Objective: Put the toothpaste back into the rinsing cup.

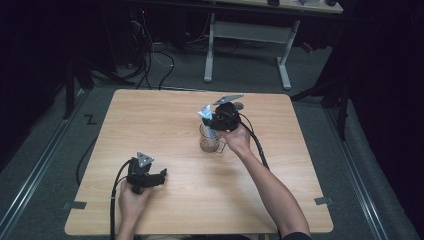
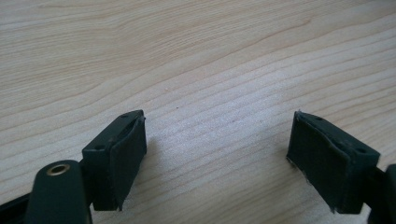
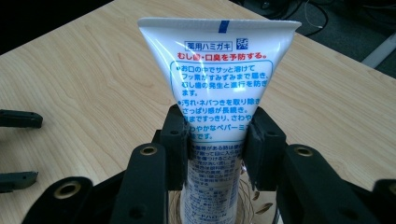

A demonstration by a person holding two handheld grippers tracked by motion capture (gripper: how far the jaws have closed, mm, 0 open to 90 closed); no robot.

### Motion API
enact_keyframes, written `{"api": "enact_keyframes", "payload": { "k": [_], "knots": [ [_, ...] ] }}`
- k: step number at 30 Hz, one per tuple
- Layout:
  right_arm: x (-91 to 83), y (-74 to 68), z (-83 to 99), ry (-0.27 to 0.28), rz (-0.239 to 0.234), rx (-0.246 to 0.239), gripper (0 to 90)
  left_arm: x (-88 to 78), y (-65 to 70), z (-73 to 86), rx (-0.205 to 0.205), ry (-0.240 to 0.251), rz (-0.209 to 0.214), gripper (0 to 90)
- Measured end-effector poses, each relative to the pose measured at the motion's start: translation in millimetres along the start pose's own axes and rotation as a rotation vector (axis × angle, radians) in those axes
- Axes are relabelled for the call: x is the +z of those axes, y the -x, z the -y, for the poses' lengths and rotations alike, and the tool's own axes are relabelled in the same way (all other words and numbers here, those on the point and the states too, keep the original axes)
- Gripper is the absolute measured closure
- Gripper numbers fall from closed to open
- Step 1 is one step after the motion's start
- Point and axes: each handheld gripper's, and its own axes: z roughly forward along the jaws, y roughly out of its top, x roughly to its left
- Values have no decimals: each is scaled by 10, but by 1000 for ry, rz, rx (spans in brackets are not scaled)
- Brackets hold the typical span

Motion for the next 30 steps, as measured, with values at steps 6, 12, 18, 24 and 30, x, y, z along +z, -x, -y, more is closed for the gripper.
{"api": "enact_keyframes", "payload": {
  "k": [6,12,18,24,30],
  "knots": [
    [7,-5,19,-4,-1,-4,646,0,1,0,0,0,0,196],
    [17,-1,44,-9,-1,-10,646,1,1,0,0,0,0,196],
    [25,-28,64,-15,10,-26,646,1,1,-1,0,0,0,196],
    [29,-29,96,-20,12,-24,645,1,1,-1,0,0,0,196],
    [29,-28,120,-24,13,-26,644,1,1,-1,0,0,0,196]
  ]
}}
